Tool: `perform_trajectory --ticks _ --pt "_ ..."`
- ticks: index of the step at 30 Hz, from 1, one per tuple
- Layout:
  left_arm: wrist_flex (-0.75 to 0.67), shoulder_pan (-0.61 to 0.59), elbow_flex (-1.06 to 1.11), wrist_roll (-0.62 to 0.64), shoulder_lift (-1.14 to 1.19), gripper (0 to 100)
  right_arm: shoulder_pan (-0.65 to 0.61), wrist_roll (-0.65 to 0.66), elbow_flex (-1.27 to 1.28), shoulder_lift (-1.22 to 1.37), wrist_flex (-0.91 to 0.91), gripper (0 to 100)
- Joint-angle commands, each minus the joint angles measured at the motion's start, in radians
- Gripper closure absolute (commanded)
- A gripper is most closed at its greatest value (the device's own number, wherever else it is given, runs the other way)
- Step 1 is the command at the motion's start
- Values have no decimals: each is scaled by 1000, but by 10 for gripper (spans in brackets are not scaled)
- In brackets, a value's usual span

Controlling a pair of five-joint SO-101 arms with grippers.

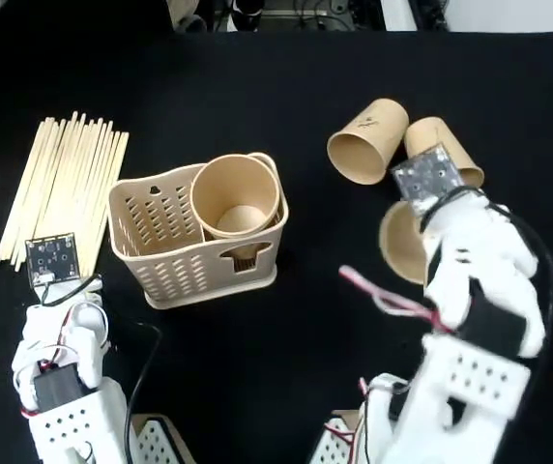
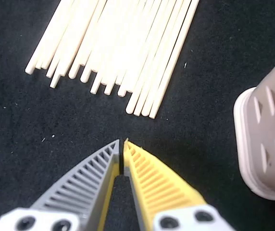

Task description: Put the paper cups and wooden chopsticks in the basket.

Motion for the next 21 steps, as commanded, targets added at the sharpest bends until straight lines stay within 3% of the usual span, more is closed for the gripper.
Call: perform_trajectory --ticks 1,5,9,17,21 --pt "-15 12 18 -2 -9 970 -94 -163 -289 -2 215 987" --pt "-15 12 18 -2 -9 970 -190 -388 -559 117 311 987" --pt "-17 12 18 -2 -9 970 -393 -516 -840 295 436 987" --pt "-15 12 18 -2 -9 970 -733 -635 -1443 710 647 987" --pt "-17 12 18 -2 -9 970 -804 -637 -1534 852 652 987"
